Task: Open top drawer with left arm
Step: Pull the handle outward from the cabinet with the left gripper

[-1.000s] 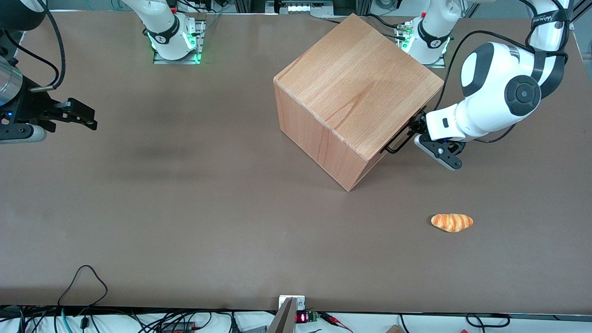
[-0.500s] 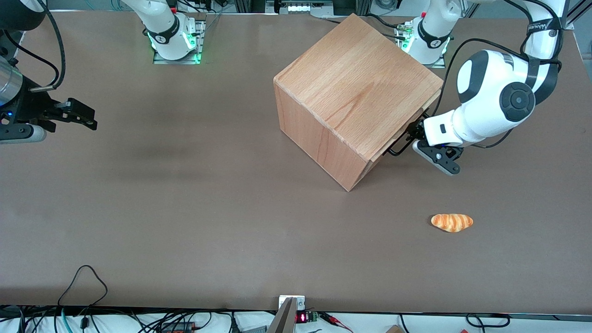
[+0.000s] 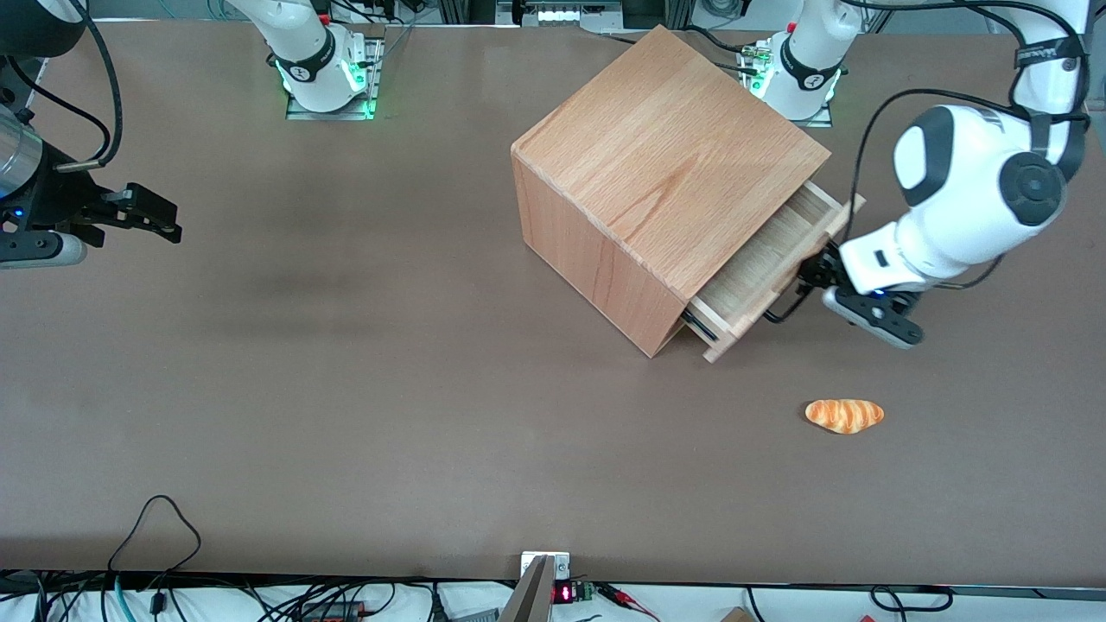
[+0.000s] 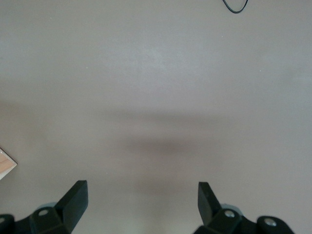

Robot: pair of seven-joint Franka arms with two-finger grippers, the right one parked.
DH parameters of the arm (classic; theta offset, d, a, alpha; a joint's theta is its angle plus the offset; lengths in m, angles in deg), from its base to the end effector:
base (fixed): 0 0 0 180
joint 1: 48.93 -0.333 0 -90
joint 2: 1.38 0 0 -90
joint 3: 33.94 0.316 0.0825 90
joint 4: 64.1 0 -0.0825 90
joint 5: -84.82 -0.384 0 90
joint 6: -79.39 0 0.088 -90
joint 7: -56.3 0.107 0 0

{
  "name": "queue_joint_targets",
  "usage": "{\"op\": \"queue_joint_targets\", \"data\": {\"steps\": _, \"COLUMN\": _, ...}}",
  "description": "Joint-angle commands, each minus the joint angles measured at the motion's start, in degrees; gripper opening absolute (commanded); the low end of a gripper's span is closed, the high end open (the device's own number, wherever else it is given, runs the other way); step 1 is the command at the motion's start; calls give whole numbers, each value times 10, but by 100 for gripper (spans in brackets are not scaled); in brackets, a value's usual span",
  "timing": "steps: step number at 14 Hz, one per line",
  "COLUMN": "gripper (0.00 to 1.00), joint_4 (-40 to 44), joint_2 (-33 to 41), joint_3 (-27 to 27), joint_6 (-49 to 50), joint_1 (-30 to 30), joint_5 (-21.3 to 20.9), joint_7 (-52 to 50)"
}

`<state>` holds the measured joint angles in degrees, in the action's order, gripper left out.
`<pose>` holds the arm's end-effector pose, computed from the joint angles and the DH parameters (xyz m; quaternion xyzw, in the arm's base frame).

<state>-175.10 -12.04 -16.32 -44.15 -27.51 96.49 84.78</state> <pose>0.5987 -0.0547 0.3982 0.9717 -0.2278 0.0338 0.0520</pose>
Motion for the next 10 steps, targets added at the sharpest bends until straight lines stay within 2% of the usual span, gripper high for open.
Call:
{"op": "queue_joint_targets", "data": {"steps": 1, "gripper": 100, "joint_4": 13, "joint_2": -50, "joint_3": 35, "joint_6": -61, "joint_1": -1, "joint_5": -3, "joint_7": 27}}
{"op": "queue_joint_targets", "data": {"steps": 5, "gripper": 100, "joint_4": 31, "joint_2": -52, "joint_3": 50, "joint_6": -94, "joint_1": -5, "joint_5": -3, "joint_7": 31}}
{"op": "queue_joint_targets", "data": {"steps": 8, "gripper": 100, "joint_4": 50, "joint_2": -45, "joint_3": 50, "joint_6": -86, "joint_1": -5, "joint_5": 0, "joint_7": 26}}
{"op": "queue_joint_targets", "data": {"steps": 10, "gripper": 100, "joint_4": 77, "joint_2": -44, "joint_3": 50, "joint_6": -43, "joint_1": -4, "joint_5": 4, "joint_7": 23}}
